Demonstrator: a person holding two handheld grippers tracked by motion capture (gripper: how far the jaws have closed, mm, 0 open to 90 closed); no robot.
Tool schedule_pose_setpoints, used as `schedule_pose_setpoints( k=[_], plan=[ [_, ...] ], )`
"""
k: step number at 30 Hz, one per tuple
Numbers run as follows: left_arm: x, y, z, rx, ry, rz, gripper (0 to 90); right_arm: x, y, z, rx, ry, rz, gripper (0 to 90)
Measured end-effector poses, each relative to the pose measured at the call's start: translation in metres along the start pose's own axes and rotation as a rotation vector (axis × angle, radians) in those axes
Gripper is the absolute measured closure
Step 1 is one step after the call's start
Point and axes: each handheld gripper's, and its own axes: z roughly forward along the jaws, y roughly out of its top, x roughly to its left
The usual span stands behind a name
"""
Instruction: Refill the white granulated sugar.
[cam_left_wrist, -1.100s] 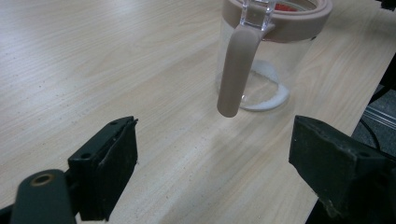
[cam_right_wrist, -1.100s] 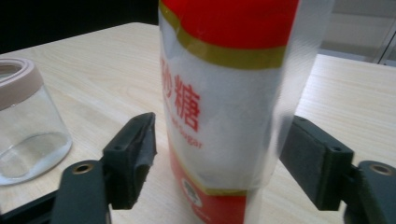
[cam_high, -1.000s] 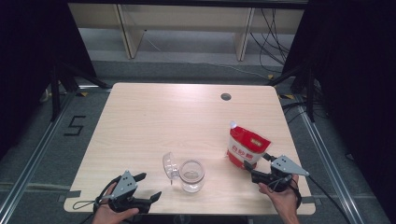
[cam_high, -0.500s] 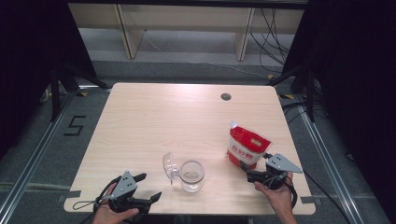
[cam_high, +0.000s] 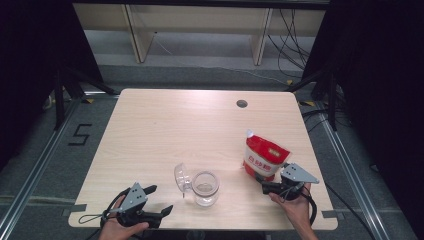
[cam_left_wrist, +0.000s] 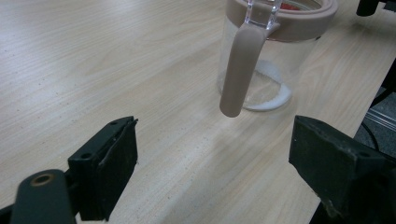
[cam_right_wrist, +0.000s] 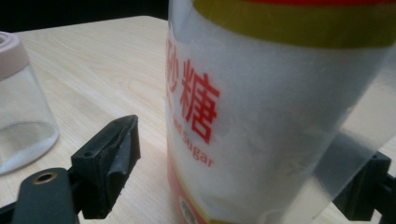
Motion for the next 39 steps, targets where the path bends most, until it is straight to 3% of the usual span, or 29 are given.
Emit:
schedule_pose_setpoints(
  k=[1, 4, 7, 11, 12, 13, 14, 15, 16, 17, 18, 20, 22, 24, 28, 29, 31, 33, 35, 36, 39],
  plan=[
    [-0.003, -0.001, 0.0, -0.004, -0.003, -0.028, 15.1, -0.001, 0.0, 0.001, -0.019, -0.01, 0.016, 15.5],
    [-0.002, -0.001, 0.0, -0.006, -0.006, 0.001, 15.2, -0.002, -0.001, 0.002, -0.016, -0.002, 0.021, 15.8],
    [-0.003, -0.001, 0.0, 0.0, -0.001, -0.023, 15.1, -0.001, -0.001, 0.003, -0.016, 0.0, 0.045, 16.2],
    [-0.003, -0.001, 0.0, 0.001, 0.0, -0.024, 15.2, -0.005, -0.002, 0.007, -0.023, 0.001, 0.013, 16.8],
    [-0.002, -0.001, 0.0, 0.001, -0.002, -0.008, 15.2, -0.005, -0.003, 0.007, -0.02, -0.006, 0.036, 17.2],
    [-0.003, -0.002, 0.0, 0.007, -0.004, -0.018, 15.2, -0.008, -0.004, 0.009, -0.024, 0.0, 0.045, 17.5],
    [-0.003, -0.002, 0.0, 0.011, -0.003, -0.015, 15.2, -0.01, -0.004, 0.011, -0.043, -0.003, 0.006, 18.0],
    [-0.003, -0.002, 0.0, 0.011, -0.003, -0.015, 15.2, -0.012, -0.005, 0.011, -0.033, 0.003, -0.003, 18.9],
    [-0.001, -0.001, 0.0, 0.011, -0.005, 0.017, 15.2, -0.012, -0.005, 0.012, -0.036, 0.01, 0.0, 19.5],
    [-0.001, -0.001, 0.0, 0.011, -0.005, 0.017, 15.2, -0.012, -0.005, 0.013, -0.036, 0.008, 0.007, 19.7],
    [-0.003, -0.002, 0.0, 0.008, -0.005, -0.019, 15.2, -0.012, -0.005, 0.013, -0.036, 0.008, 0.007, 19.7],
    [-0.002, -0.002, 0.0, 0.005, -0.009, 0.003, 15.2, -0.013, -0.006, 0.015, -0.05, 0.022, -0.002, 20.1],
    [-0.004, -0.002, 0.001, 0.007, -0.01, -0.02, 15.1, -0.01, -0.006, 0.014, -0.026, 0.024, 0.027, 21.7],
    [-0.004, -0.002, 0.001, 0.008, -0.01, -0.019, 15.2, -0.013, -0.006, 0.015, -0.041, 0.032, 0.006, 21.9],
    [-0.004, -0.003, 0.0, 0.007, -0.01, -0.018, 15.1, -0.011, -0.006, 0.016, -0.045, 0.051, 0.054, 23.0],
    [-0.001, -0.002, 0.0, 0.011, -0.009, 0.012, 15.2, -0.014, -0.006, 0.017, -0.063, 0.052, 0.015, 23.3],
    [-0.002, -0.002, 0.0, 0.006, -0.012, 0.0, 15.1, -0.015, -0.006, 0.019, -0.086, 0.055, 0.014, 23.9],
    [-0.004, -0.003, 0.0, 0.011, -0.016, -0.017, 15.1, -0.017, -0.007, 0.018, -0.068, 0.063, 0.001, 24.2],
    [-0.002, -0.002, 0.0, 0.016, -0.014, 0.017, 15.2, -0.016, -0.007, 0.02, -0.096, 0.066, -0.001, 25.2],
    [-0.003, -0.003, 0.0, 0.018, -0.012, -0.013, 15.2, -0.012, -0.007, 0.017, -0.06, 0.07, 0.051, 25.1],
    [-0.003, -0.003, 0.0, 0.014, -0.011, -0.013, 15.2, -0.011, -0.007, 0.017, -0.046, 0.087, 0.064, 25.7]
  ],
)
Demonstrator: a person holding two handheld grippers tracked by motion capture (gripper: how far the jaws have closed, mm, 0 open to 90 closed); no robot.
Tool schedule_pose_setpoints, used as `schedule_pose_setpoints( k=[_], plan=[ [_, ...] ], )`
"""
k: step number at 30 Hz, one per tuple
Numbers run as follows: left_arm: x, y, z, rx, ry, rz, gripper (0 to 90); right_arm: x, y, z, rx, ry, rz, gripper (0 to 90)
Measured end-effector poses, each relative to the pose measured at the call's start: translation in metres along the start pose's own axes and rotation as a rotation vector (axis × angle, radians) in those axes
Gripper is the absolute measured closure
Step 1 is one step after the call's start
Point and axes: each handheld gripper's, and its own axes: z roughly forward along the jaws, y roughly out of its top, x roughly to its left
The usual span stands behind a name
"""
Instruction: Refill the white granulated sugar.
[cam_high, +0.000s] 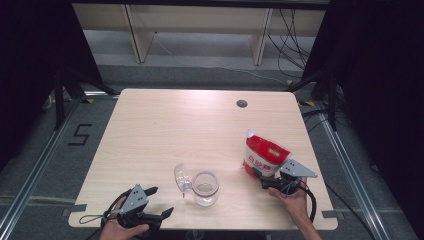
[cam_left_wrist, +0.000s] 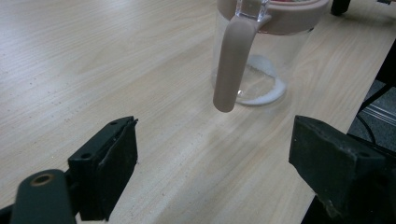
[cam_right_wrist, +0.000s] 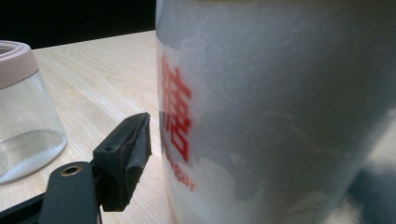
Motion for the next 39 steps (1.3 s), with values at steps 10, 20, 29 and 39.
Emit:
schedule_pose_setpoints(
  k=[10, 20, 29, 39],
  plan=[
    [0.0, 0.0, 0.0, -0.004, -0.001, 0.018, 15.2, -0.009, -0.002, 0.006, -0.036, 0.017, -0.044, 28.5],
    [-0.001, 0.0, 0.001, 0.004, -0.006, 0.001, 15.2, -0.01, -0.002, 0.008, -0.055, 0.016, -0.045, 30.2],
    [-0.001, 0.0, 0.001, 0.013, -0.006, 0.01, 15.2, -0.01, -0.002, 0.008, -0.053, 0.042, -0.02, 31.7],
    [0.0, 0.0, 0.001, 0.007, -0.012, 0.035, 15.2, -0.005, 0.003, 0.009, -0.036, 0.069, -0.089, 43.1]
  ],
)
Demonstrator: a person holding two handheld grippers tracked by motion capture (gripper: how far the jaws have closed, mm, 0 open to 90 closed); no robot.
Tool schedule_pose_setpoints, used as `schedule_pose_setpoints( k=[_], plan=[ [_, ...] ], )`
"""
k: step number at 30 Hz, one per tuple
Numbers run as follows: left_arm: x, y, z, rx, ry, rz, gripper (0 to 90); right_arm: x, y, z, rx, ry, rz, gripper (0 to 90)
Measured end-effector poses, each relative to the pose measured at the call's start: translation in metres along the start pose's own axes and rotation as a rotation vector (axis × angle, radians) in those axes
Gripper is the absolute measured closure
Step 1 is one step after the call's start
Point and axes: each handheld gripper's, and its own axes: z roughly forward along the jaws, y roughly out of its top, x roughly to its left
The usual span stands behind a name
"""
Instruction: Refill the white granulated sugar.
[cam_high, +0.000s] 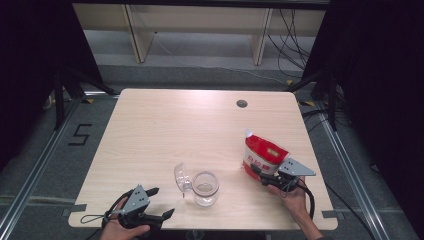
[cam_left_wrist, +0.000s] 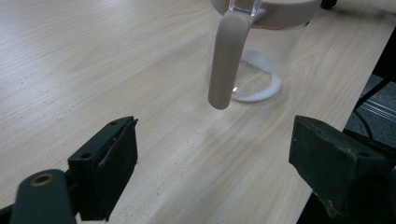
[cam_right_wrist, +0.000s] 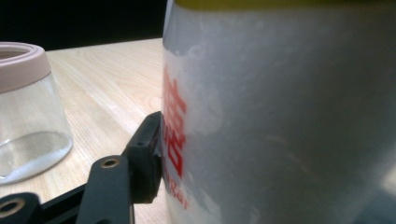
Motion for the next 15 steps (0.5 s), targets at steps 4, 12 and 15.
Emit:
schedule_pose_setpoints(
  k=[4, 12, 15],
  plan=[
    [-0.001, -0.001, 0.0, 0.004, 0.007, -0.023, 15.1, 0.002, 0.001, -0.001, 0.0, -0.022, -0.004, 43.9],
    [0.0, 0.0, 0.0, 0.001, 0.004, 0.001, 15.2, 0.007, 0.007, -0.003, 0.021, -0.075, -0.135, 45.4],
    [-0.001, 0.0, 0.0, 0.002, 0.005, -0.023, 15.2, 0.011, 0.008, -0.004, 0.033, -0.086, -0.172, 45.7]
  ],
)
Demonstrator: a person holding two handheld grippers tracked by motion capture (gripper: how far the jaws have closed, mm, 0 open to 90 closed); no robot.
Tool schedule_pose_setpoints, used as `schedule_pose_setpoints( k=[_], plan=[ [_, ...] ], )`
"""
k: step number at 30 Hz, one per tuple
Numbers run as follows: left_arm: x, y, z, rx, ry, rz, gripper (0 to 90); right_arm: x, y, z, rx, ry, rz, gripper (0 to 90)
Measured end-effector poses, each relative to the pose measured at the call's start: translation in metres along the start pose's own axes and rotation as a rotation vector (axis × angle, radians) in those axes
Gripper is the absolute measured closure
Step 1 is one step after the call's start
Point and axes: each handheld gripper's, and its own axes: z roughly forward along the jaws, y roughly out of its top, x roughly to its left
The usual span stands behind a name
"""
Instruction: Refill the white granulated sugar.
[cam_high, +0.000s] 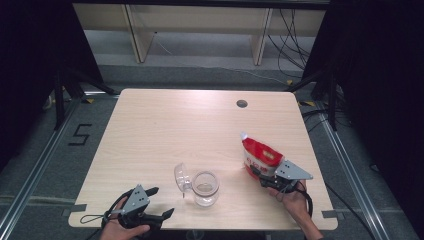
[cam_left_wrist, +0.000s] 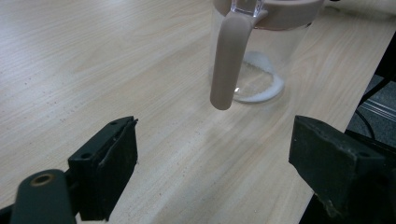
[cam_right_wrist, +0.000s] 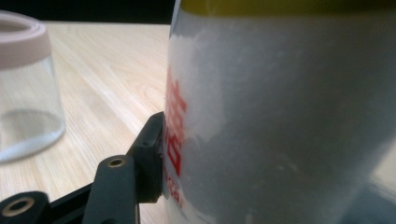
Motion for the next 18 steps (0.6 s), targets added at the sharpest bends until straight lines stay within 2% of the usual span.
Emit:
schedule_pose_setpoints(
  k=[1, 2, 3, 6, 7, 8, 9, 10, 12, 13, 15, 16, 17, 18],
  plan=[
    [0.0, 0.0, 0.0, 0.002, -0.005, -0.002, 15.2, 0.004, 0.003, -0.002, 0.024, -0.008, -0.057, 45.9],
    [0.0, 0.0, 0.0, 0.002, -0.005, -0.002, 15.2, 0.004, 0.003, -0.002, 0.024, -0.008, -0.057, 45.9],
    [0.001, 0.0, 0.0, 0.007, 0.003, 0.005, 15.2, 0.006, 0.005, -0.003, 0.039, -0.022, -0.098, 46.1],
    [0.0, 0.0, 0.0, 0.002, 0.001, 0.0, 15.2, 0.01, 0.008, -0.005, 0.038, -0.018, -0.11, 46.3],
    [0.0, 0.0, 0.0, -0.005, 0.002, -0.005, 15.2, 0.011, 0.011, -0.005, 0.04, -0.024, -0.169, 46.4],
    [0.001, 0.001, -0.001, 0.004, 0.007, 0.011, 15.2, 0.013, 0.012, -0.006, 0.054, -0.034, -0.184, 46.4],
    [0.0, 0.0, -0.001, 0.002, 0.001, 0.004, 15.2, 0.015, 0.015, -0.007, 0.055, -0.037, -0.22, 46.4],
    [0.0, 0.0, -0.001, 0.002, 0.001, 0.008, 15.2, 0.018, 0.017, -0.008, 0.063, -0.051, -0.227, 46.5],
    [0.0, 0.0, -0.001, 0.002, 0.001, 0.005, 15.2, 0.021, 0.021, -0.011, 0.067, -0.049, -0.254, 46.6],
    [0.002, 0.001, -0.001, 0.004, 0.004, 0.026, 15.2, 0.023, 0.023, -0.013, 0.067, -0.057, -0.279, 46.6],
    [0.002, 0.001, -0.001, -0.003, 0.0, 0.024, 15.2, 0.026, 0.026, -0.015, 0.078, -0.066, -0.347, 46.7],
    [0.003, 0.001, -0.001, 0.008, 0.002, 0.036, 15.2, 0.028, 0.028, -0.017, 0.084, -0.07, -0.369, 46.7],
    [0.002, 0.0, -0.001, 0.012, 0.007, 0.024, 15.2, 0.03, 0.029, -0.018, 0.094, -0.078, -0.395, 46.7],
    [0.002, 0.0, -0.001, 0.012, 0.007, 0.024, 15.2, 0.03, 0.029, -0.018, 0.094, -0.078, -0.395, 46.7]
  ],
)
